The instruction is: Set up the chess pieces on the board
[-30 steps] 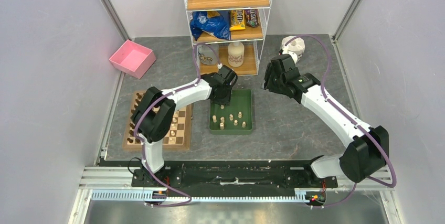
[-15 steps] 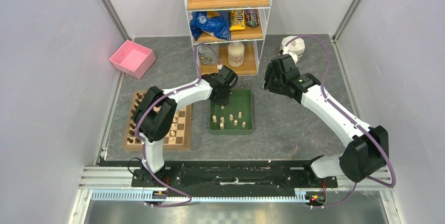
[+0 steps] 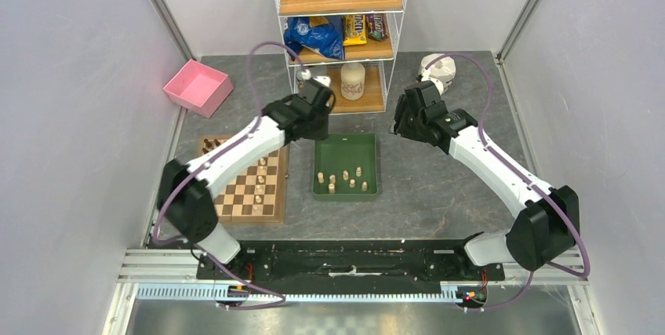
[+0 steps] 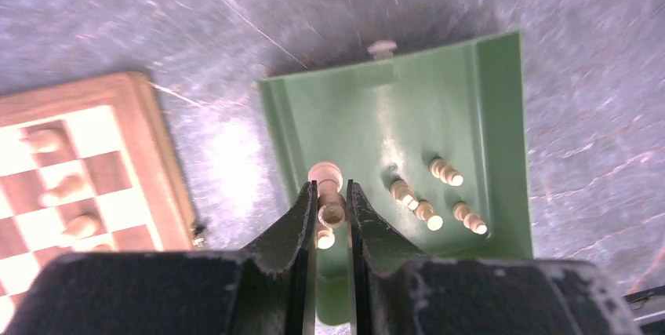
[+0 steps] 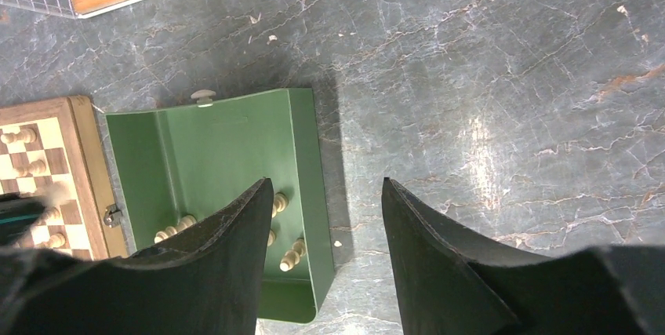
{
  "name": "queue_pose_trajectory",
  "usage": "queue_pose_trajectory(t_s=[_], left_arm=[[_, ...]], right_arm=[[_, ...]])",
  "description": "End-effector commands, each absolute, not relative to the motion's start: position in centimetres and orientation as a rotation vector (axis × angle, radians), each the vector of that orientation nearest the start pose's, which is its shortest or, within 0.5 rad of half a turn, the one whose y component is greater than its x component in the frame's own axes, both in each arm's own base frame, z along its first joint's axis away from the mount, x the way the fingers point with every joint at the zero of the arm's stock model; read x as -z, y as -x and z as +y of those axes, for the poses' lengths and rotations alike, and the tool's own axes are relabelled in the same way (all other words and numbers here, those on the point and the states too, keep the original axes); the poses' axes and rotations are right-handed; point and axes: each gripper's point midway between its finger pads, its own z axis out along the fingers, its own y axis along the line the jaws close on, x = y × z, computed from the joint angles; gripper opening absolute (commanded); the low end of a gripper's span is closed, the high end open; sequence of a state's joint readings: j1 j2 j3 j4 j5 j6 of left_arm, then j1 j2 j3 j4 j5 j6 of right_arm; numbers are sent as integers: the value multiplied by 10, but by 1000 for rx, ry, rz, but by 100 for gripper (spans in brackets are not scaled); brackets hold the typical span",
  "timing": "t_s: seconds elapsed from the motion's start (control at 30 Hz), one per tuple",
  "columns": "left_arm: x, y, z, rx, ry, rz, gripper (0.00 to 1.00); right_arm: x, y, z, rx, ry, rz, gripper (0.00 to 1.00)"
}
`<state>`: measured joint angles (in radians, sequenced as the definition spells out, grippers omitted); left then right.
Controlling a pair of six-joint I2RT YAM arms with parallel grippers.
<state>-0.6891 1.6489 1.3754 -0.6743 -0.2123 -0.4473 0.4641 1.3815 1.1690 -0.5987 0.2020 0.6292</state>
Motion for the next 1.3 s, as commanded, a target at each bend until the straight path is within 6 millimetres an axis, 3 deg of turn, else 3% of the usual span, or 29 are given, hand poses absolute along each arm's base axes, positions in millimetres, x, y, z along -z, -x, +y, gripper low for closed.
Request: queue_pose_trajectory(t_s=[0.0, 0.13, 0.5, 0.7, 1.27], left_arm=[[-177, -336, -192, 162, -31, 2431, 2], [-152, -342, -156, 169, 89, 2492, 2], [-102, -363, -129, 84, 152, 2594, 2], [-92, -369, -113, 63, 207, 2594, 2], [-63, -376, -96, 4, 269, 2615, 2]], right_arm=[[-174, -342, 162, -329, -307, 2353, 61], [-173, -343, 165, -343, -302, 2362, 61], [-170, -342, 166, -347, -299, 2371, 61], [-167, -341, 168, -347, -294, 2382, 61], [-162, -342, 170, -352, -283, 2402, 62]])
